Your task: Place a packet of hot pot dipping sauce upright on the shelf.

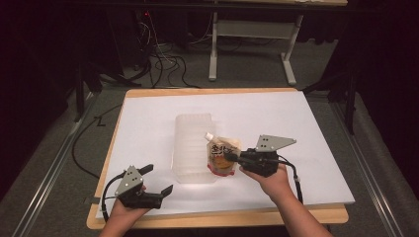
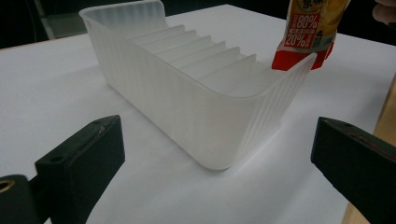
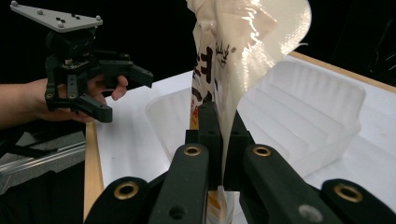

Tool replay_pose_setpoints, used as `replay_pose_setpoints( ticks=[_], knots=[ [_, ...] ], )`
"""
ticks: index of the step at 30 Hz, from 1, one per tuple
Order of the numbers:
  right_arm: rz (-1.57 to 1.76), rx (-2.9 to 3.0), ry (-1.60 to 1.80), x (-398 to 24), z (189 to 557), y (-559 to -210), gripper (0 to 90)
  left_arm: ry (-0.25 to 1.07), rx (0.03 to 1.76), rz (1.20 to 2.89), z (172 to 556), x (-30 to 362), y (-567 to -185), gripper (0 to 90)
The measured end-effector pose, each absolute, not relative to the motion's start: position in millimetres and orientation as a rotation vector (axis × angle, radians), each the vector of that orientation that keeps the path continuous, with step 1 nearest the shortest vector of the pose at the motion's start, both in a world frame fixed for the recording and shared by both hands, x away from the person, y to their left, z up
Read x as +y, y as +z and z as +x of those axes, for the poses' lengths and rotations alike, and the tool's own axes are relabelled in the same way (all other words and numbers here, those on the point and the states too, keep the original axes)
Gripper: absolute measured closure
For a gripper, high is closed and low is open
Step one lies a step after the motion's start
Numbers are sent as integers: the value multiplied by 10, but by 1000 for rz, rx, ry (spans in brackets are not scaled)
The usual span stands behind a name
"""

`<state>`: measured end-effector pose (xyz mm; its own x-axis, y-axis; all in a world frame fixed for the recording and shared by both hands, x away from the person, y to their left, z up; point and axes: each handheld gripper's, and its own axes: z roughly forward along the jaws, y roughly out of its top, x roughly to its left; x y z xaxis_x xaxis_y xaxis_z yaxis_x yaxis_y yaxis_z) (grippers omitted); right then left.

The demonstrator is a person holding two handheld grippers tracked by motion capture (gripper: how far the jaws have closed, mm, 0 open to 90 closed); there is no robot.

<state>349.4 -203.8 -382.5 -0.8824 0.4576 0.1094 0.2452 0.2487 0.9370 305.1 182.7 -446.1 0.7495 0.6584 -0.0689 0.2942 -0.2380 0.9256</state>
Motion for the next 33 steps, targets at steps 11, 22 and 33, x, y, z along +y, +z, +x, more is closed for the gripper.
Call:
replay_pose_setpoints(
  ticks=[11,22,33],
  knots=[
    [645,2390,1674,-1856,3584,-3863,900,406,735,1831,3050,1832,-4461,33],
    [624,2424,1670,-1650,3651,-3869,900,407,728,1832,3042,1828,-4458,33],
    [613,2453,1673,-1497,3683,-3906,900,404,725,1831,3046,1829,-4460,33]
  ],
)
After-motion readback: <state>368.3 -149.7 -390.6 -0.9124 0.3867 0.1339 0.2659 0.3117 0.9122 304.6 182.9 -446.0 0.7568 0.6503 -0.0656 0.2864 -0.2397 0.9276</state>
